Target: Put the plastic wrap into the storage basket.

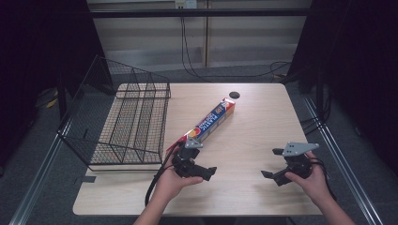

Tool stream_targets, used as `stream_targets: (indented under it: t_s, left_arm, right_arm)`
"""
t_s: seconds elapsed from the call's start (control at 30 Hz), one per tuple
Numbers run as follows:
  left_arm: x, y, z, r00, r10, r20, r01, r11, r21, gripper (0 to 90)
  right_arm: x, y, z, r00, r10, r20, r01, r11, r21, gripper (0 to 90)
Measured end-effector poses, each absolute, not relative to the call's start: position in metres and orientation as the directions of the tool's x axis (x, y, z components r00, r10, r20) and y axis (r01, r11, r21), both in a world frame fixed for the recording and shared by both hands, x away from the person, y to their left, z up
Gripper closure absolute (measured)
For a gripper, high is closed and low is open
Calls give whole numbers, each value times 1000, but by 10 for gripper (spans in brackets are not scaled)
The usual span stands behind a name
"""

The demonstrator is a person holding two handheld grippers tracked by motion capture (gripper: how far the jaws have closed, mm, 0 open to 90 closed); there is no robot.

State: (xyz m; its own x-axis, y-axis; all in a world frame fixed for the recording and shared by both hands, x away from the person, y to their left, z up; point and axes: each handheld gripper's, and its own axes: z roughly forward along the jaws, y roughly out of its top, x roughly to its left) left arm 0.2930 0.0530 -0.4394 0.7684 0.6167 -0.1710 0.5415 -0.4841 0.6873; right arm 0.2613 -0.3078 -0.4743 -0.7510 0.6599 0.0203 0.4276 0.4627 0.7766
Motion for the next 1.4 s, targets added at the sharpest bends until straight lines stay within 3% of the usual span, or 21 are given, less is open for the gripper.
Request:
stream_targets:
  t_s: [0.83, 1.4]
  left_arm:
    - [340, 39, -404, 762, 633, -136, 557, -532, 638, 34]
    - [382, 21, -407, 746, 656, -116, 580, -554, 597, 47]
  right_arm:
    - [266, -303, -474, -766, 643, 23, 419, 472, 775, 19]
    - [265, -302, -473, -769, 639, 18, 414, 477, 775, 23]
